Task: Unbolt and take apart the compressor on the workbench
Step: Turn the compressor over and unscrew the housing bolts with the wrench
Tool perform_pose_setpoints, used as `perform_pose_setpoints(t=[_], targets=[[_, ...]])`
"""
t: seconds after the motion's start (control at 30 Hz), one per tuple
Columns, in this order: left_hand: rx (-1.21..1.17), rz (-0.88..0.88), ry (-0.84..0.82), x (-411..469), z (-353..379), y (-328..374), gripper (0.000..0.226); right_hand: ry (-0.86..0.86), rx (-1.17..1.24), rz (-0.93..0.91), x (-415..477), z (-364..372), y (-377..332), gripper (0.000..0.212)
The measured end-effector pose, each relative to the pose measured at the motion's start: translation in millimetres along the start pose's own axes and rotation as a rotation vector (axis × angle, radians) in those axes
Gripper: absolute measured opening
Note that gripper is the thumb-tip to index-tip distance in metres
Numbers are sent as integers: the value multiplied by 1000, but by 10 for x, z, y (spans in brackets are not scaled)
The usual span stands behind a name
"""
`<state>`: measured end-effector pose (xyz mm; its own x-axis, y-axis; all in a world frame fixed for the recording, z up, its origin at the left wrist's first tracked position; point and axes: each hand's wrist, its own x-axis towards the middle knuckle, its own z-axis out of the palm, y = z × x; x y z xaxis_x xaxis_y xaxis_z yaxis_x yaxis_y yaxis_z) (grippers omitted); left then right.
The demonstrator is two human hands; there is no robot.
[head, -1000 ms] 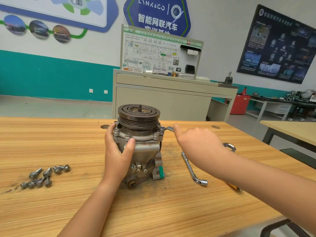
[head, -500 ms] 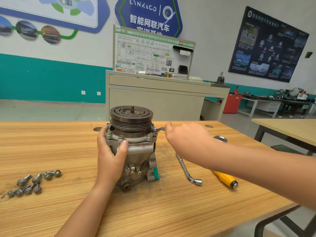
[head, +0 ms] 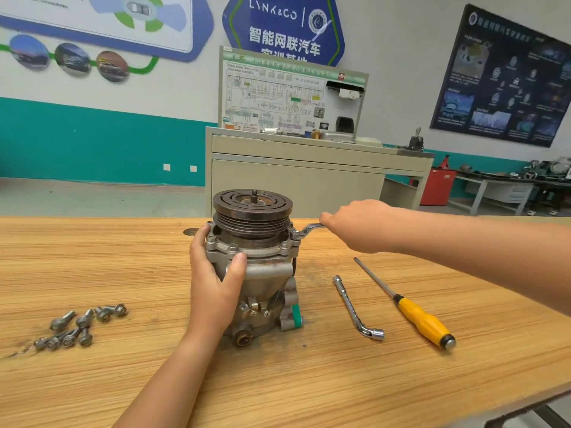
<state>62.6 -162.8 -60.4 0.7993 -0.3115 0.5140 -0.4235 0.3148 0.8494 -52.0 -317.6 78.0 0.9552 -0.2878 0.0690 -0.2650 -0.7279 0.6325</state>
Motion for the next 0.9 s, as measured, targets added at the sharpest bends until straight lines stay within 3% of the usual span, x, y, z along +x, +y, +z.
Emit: perform_pose_setpoints(t=[0.1,0.23,0.37,0.5,0.57,0.73,0.8,0.9], targets=[[13,13,20,-11,10,23,58,116,82,26,253,139,-14,36],[5,14,31,-11,14,29,58,433,146,-48,597,338,-124,38],[5,19,24,1,1,11,65,523,273,-18,574,375,-129,37],[18,13,14,6,-9,-15,68,759,1062,272,163,271,-183,32],[11,12,11,9,-7,-15,65,754,1232,311,-67,212,-171,28],[6,11,17,11,-2,-21,66,239,687,199,-550,210,-266,34],[9,16,23,8,-3,-24,70,177,468,211,-583,243,-341,38],[13,15,23,1,-1,-23,71,198,378,240,-551,233,-355,50]])
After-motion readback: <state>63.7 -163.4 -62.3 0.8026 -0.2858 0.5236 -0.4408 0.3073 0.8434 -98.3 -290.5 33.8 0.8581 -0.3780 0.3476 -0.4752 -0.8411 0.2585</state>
